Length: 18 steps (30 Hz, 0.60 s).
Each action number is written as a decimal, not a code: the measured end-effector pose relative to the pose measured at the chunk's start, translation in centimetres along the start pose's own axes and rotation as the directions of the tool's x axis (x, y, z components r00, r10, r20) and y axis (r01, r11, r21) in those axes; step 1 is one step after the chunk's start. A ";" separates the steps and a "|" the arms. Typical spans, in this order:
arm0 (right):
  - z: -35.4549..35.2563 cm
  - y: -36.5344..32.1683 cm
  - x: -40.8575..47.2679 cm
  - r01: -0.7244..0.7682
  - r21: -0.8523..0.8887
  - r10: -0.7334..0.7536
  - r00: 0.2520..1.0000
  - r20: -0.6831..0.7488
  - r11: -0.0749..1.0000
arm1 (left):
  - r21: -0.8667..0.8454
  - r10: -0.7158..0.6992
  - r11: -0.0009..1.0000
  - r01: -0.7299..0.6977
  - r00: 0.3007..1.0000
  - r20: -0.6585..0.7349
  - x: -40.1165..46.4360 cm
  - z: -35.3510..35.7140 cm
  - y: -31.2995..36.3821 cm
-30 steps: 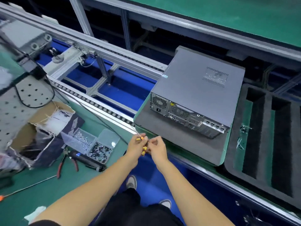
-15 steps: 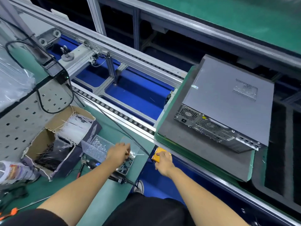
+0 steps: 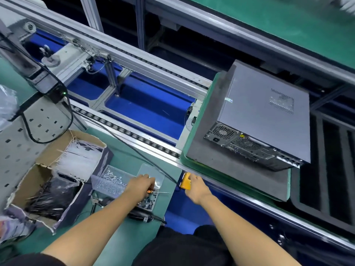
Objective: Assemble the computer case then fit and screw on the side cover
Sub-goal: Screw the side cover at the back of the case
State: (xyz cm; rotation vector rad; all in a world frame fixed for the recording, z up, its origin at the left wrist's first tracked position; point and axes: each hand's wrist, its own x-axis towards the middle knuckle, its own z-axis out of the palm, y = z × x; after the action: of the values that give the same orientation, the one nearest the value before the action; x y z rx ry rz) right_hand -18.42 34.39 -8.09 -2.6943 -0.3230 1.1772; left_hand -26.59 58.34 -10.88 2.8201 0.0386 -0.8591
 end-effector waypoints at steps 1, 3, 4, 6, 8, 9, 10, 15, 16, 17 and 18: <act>0.0 -0.1 0.0 -0.005 0.003 0.005 1.000 -0.007 1.000 | -0.026 0.003 1.000 -0.003 1.000 -0.012 0.1 0.0 -0.1; 0.2 -0.2 -0.1 -0.019 0.005 0.019 1.000 -0.017 1.000 | -0.080 0.009 0.997 -0.012 0.999 -0.039 0.3 0.0 0.1; 0.3 -0.2 -0.2 -0.026 0.006 0.027 0.999 -0.019 1.000 | -0.100 0.016 0.995 -0.021 0.999 -0.051 0.5 0.0 0.2; 0.5 -0.1 -0.3 -0.031 0.005 0.031 0.999 -0.020 1.000 | -0.151 0.028 0.988 -0.040 0.996 -0.083 0.7 0.0 0.5; 0.5 -0.1 -0.5 -0.036 0.004 0.036 0.999 -0.028 0.999 | -0.200 0.038 0.978 -0.060 0.993 -0.112 0.9 0.0 0.9; 0.5 -0.2 -0.5 -0.039 0.000 0.039 0.999 -0.031 0.999 | -0.211 0.045 0.975 -0.071 0.991 -0.123 1.0 0.0 1.0; 0.5 -0.2 -0.5 -0.041 -0.007 0.041 0.999 -0.032 0.999 | -0.216 0.055 0.973 -0.083 0.990 -0.132 1.2 -0.1 1.2; 0.7 -0.6 -0.7 -0.044 -0.090 0.043 0.999 -0.012 0.995 | -0.213 0.077 0.972 -0.101 0.990 -0.120 2.1 -0.3 1.7; 0.7 -0.7 -0.7 -0.040 -0.108 0.039 0.999 -0.008 0.993 | -0.212 0.077 0.972 -0.100 0.990 -0.114 2.3 -0.2 1.8; 0.8 -0.7 -0.7 -0.029 -0.124 0.028 1.000 -0.009 0.992 | -0.216 0.075 0.971 -0.099 0.991 -0.115 2.4 -0.1 1.8; 0.7 -0.7 -0.7 -0.026 -0.135 0.025 1.000 -0.008 0.991 | -0.220 0.074 0.971 -0.097 0.991 -0.112 2.6 -0.1 1.8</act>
State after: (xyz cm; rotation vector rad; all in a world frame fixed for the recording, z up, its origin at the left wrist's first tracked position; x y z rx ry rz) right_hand -19.50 34.94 -7.95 -2.8250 -0.3814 1.1940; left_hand -24.25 56.47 -11.94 2.6293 0.0269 -0.6451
